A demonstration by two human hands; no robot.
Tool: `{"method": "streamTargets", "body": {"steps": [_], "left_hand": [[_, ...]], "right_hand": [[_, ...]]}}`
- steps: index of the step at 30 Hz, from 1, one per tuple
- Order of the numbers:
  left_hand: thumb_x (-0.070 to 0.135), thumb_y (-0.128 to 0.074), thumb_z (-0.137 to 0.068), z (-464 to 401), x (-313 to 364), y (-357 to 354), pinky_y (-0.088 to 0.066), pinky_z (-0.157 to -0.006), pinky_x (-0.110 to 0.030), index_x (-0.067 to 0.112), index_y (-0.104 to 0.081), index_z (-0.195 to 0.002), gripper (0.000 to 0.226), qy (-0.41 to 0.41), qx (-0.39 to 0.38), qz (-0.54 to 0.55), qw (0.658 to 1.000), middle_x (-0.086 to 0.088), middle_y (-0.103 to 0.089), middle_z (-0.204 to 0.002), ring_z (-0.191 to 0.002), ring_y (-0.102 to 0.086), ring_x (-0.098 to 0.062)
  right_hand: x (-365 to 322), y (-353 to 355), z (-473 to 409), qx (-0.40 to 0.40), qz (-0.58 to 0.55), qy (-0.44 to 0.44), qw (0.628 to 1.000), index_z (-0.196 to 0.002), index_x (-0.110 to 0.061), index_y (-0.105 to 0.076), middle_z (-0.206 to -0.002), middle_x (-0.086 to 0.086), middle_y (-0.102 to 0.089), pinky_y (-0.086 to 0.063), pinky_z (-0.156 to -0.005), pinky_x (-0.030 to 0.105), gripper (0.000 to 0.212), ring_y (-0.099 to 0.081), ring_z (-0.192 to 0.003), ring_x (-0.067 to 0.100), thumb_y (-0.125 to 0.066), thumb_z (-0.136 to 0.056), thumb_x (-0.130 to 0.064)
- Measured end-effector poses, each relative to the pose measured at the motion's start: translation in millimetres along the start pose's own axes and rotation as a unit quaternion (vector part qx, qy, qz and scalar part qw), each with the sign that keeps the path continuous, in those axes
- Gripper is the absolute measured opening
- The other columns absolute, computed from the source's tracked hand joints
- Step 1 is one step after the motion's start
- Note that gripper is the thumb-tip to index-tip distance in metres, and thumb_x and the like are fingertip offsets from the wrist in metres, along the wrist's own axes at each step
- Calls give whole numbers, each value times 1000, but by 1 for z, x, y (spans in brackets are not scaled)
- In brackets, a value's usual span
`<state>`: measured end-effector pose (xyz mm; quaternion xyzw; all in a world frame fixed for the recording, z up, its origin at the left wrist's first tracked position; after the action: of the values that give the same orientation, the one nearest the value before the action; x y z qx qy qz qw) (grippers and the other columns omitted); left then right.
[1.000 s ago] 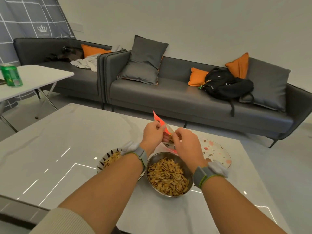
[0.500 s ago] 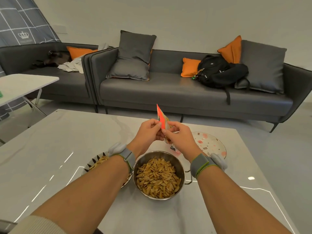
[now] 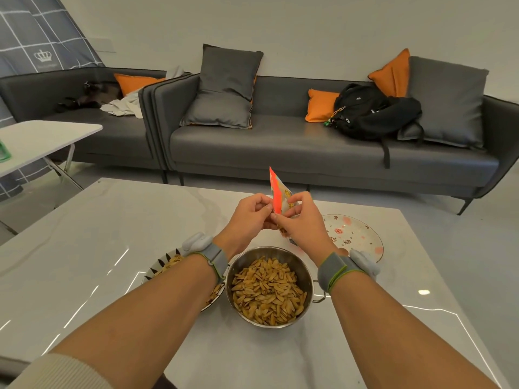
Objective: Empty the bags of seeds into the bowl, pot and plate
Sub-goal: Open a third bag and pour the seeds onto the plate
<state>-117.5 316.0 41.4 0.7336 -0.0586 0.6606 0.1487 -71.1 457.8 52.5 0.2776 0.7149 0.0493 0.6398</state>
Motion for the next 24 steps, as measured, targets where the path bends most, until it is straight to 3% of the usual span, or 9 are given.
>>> {"method": "streamTargets", "body": {"steps": [2, 5, 9, 17, 22, 24], "left_hand": [[14, -52, -112, 0, 0, 1, -67, -82, -34, 7, -68, -115, 18, 0, 1, -7, 1000, -11, -78, -106, -91, -79, -23], [15, -54, -112, 1, -1, 3, -67, -83, -36, 6, -68, -114, 17, 4, -2, -8, 1000, -12, -78, -106, -90, -79, -25], [13, -56, -110, 2, -1, 6, -67, -81, -34, 6, -68, -115, 15, 0, -4, -14, 1000, -12, -77, -104, -87, -79, -25], [8, -59, -108, 3, -2, 9, -67, -82, -38, 3, -70, -113, 13, -5, -22, -16, 1000, -18, -78, -96, -79, -77, -24], [9, -62, -107, 3, 1, 2, -66, -74, -32, 2, -68, -110, 10, -16, -38, -63, 997, -15, -77, -91, -72, -75, -18], [11, -61, -107, 3, 3, 0, -65, -70, -28, 3, -67, -110, 10, -23, -32, -94, 995, -14, -76, -92, -69, -73, -14]], "right_hand": [[0, -1, 1, -5, 2, 4, 1000, -111, -18, -57, -92, 0, -69, -60, -71, 27, 33, -70, -85, 17, -83, -92, -28], [3, -3, 2, -26, 3, 3, 1000, -96, -17, -65, -93, 2, -71, -64, -80, 38, 18, -71, -89, 23, -80, -94, -28], [3, -3, 4, -50, -5, -4, 999, -99, -14, -67, -96, 6, -71, -68, -72, 44, 18, -74, -85, 27, -78, -96, -28], [1, -3, 6, -70, -11, -5, 998, -108, -7, -65, -94, 8, -71, -64, -64, 25, 17, -74, -63, 9, -64, -106, -23], [2, -5, 4, -47, 4, -1, 999, -100, -11, -67, -86, 12, -74, -68, -71, 45, 22, -77, -68, 25, -56, -110, -27], [1, -3, 3, -33, 23, 8, 999, -97, -12, -69, -81, 10, -74, -68, -70, 43, 23, -76, -65, 23, -56, -110, -26]]}}
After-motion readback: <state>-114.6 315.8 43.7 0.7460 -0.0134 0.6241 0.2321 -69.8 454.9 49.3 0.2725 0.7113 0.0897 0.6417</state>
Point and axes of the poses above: each hand's wrist, its own z-axis away from the middle knuckle, its own y-axis out of the back of the hand, x = y × z, the point moved 5 cm from there along -z, towards the middle knuckle
